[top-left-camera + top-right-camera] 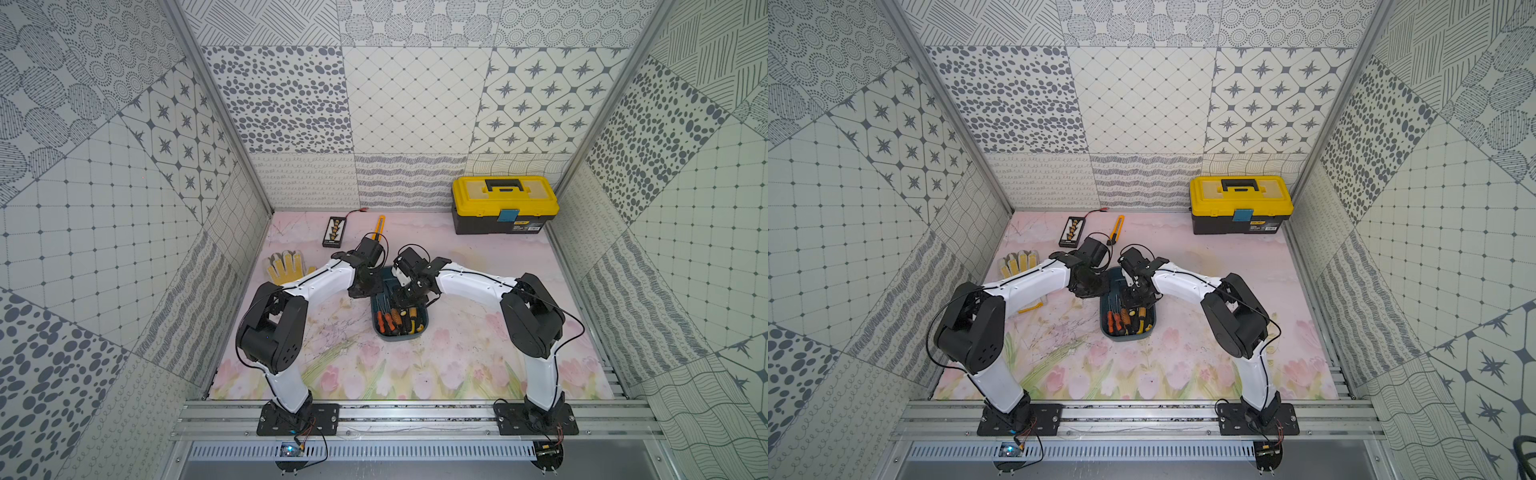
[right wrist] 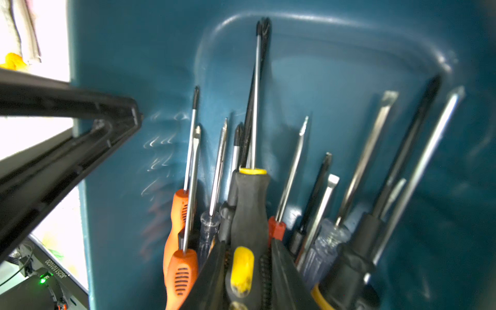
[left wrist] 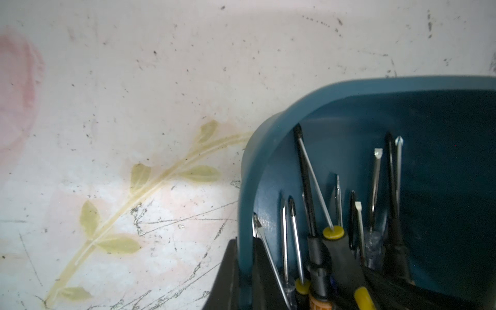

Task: Take out the screwdriver from the storage box
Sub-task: Pick up the screwdriver from the storage box.

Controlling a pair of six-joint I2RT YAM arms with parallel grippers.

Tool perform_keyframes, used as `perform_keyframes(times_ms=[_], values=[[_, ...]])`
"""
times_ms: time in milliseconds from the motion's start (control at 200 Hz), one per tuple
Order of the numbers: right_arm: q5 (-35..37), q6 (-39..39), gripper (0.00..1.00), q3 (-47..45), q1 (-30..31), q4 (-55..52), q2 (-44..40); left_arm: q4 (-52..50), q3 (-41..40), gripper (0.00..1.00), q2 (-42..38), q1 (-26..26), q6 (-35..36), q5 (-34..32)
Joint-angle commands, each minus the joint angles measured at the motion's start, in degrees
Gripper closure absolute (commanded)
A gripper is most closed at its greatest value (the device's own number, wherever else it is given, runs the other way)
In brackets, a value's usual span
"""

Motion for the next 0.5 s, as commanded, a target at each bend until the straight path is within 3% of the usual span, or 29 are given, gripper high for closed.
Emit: perform_keyframes(times_ms=[0, 310, 495], values=[[2.0, 1.2, 1.0, -1.6, 0.1, 2.0, -4.0, -1.0, 0.8, 0.98, -0.2, 0.8, 4.8, -2.2], [7.9, -0.1, 1.0, -3.9, -0.7, 6.9, -14.4, -3.3, 3.0, 0.99, 1.3, 1.9, 8.1, -2.2], [13.7, -2.8, 1.0, -8.7, -4.5, 7.1, -21.3, -4.0, 3.4, 1.0, 0.8, 4.0, 10.1, -1.9]])
